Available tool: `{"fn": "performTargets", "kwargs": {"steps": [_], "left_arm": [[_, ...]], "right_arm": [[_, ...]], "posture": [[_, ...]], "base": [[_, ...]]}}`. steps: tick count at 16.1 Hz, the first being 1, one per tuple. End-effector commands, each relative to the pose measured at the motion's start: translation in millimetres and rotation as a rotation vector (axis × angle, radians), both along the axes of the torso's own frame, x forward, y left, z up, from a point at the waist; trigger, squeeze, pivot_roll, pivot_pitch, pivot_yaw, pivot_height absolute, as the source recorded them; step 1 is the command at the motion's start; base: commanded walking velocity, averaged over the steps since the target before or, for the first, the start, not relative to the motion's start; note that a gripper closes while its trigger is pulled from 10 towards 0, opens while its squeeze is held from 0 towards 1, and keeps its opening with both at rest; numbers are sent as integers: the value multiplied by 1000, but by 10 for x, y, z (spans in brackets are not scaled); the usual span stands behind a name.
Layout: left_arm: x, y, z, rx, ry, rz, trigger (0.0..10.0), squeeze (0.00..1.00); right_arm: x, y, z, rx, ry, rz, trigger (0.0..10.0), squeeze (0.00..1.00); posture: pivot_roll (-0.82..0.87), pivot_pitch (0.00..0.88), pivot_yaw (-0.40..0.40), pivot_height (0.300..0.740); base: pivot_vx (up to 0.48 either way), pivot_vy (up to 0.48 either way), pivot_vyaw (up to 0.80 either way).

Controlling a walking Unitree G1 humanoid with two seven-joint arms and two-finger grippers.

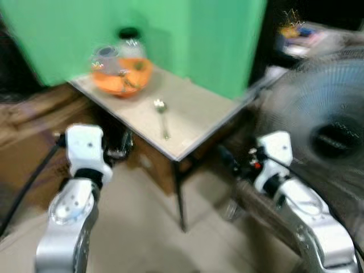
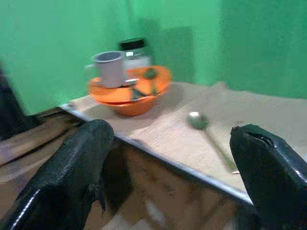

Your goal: Setting the table

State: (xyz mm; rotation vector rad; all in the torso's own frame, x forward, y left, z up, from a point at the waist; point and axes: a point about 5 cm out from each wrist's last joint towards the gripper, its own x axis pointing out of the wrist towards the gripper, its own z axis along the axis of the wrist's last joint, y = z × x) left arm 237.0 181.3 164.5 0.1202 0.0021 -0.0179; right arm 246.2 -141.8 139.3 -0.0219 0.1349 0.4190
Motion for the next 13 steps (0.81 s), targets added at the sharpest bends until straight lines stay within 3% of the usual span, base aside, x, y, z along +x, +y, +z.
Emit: {"fn": "performTargets", "kwargs": {"steps": [1, 8, 11, 13], "left_arm": [[2, 55, 19, 17, -4, 17, 10000, 0], [25, 22, -1, 9, 15, -47, 10000, 0], [44, -67, -37, -1, 40, -156, 10000, 0], [82, -121, -75, -19, 59, -204, 10000, 0]], "right_arm": [[15, 60, 67, 15, -30, 18, 10000, 1000], [12, -1, 45, 28, -6, -32, 10000, 1000], [5, -25, 61, 39, -9, -30, 10000, 1000], [-4, -33, 78, 41, -21, -15, 10000, 1000]], "posture": [[8, 0, 38, 740], [7, 0, 36, 740], [3, 0, 30, 740], [1, 0, 24, 740]], "base": [[349, 0, 800], [350, 0, 0], [346, 0, -750], [154, 0, 0]]}}
